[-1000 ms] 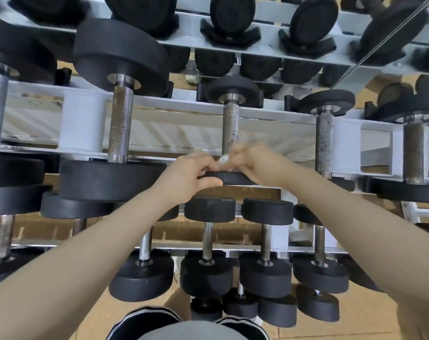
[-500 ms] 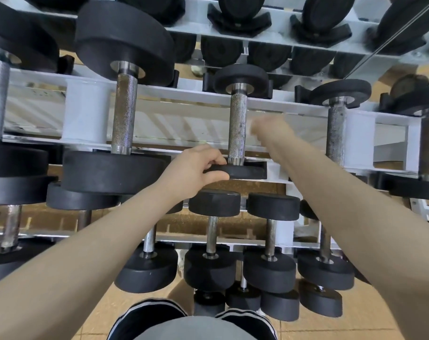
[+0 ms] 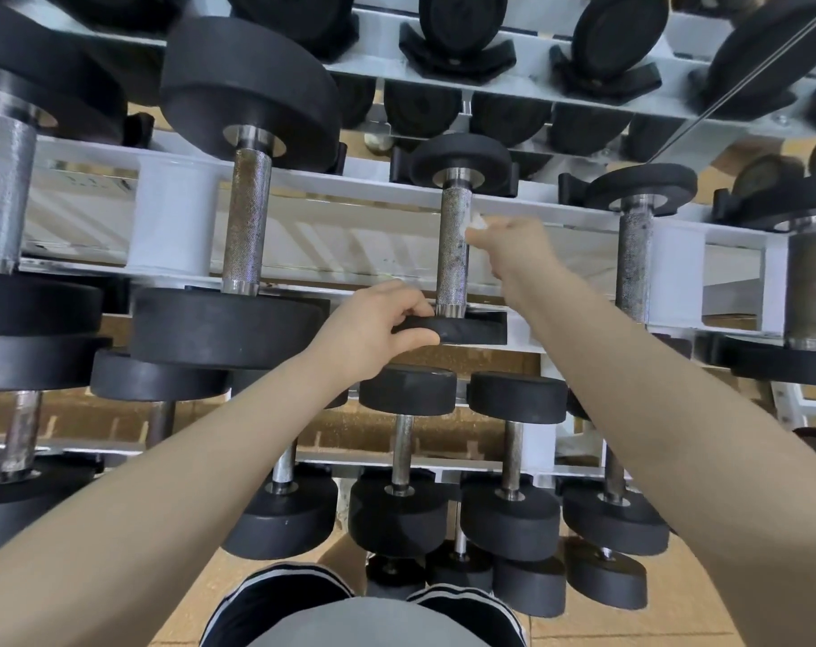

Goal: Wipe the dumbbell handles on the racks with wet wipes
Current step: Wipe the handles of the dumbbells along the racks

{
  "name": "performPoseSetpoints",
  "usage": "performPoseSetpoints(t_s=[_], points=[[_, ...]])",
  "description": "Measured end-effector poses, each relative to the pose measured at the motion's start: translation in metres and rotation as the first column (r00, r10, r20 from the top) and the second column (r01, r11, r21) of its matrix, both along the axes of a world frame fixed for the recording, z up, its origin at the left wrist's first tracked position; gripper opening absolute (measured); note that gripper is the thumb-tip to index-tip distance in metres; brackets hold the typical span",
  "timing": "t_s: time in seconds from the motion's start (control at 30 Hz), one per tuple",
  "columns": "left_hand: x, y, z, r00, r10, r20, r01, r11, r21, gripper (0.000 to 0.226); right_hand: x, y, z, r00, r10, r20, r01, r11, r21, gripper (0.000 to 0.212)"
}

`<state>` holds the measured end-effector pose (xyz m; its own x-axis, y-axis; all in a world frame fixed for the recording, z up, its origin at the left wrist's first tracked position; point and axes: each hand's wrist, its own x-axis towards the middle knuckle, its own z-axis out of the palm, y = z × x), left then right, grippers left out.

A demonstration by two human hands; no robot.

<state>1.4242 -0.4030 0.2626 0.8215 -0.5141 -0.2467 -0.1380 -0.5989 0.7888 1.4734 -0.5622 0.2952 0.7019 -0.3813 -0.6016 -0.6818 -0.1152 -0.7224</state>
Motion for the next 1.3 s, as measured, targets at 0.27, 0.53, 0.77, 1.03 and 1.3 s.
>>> performPoseSetpoints(t_s=[0.27,0.53,0.77,1.03,1.3], points=[[0.005,0.001,0.000,0.999,-0.035,-0.027,0.035,0.999,-0.005,0.030,-0.026,-0.022,0.013,0.863,0.438,-0.251,-0.494,0.836,-0.240,0.027],[0.004,0.000,-0.003,1.000,-0.022,-0.008,0.021,1.000,-0.021,0.029,0.031,-0.007,-0.009,0.340,0.878,-0.336,-0.374,-0.202,-0.905,0.033],[0.006,0.000,-0.003,0.999,-0.041,-0.022,0.041,0.999,-0.021,0.028,-0.001,0.011,0.005,-0.152,0.715,-0.682,-0.690,-0.571,-0.444,0.021],[0.006,0.001,-0.002,0.999,-0.048,-0.023,0.049,0.999,0.012,0.030,0.032,-0.006,-0.003,0.449,0.837,-0.314,-0.588,0.011,-0.809,0.041],[0.006,0.002,-0.002,0.999,-0.041,-0.031,0.040,0.999,-0.022,0.025,-0.004,-0.023,0.010,0.261,0.919,-0.297,-0.934,0.162,-0.317,0.032]])
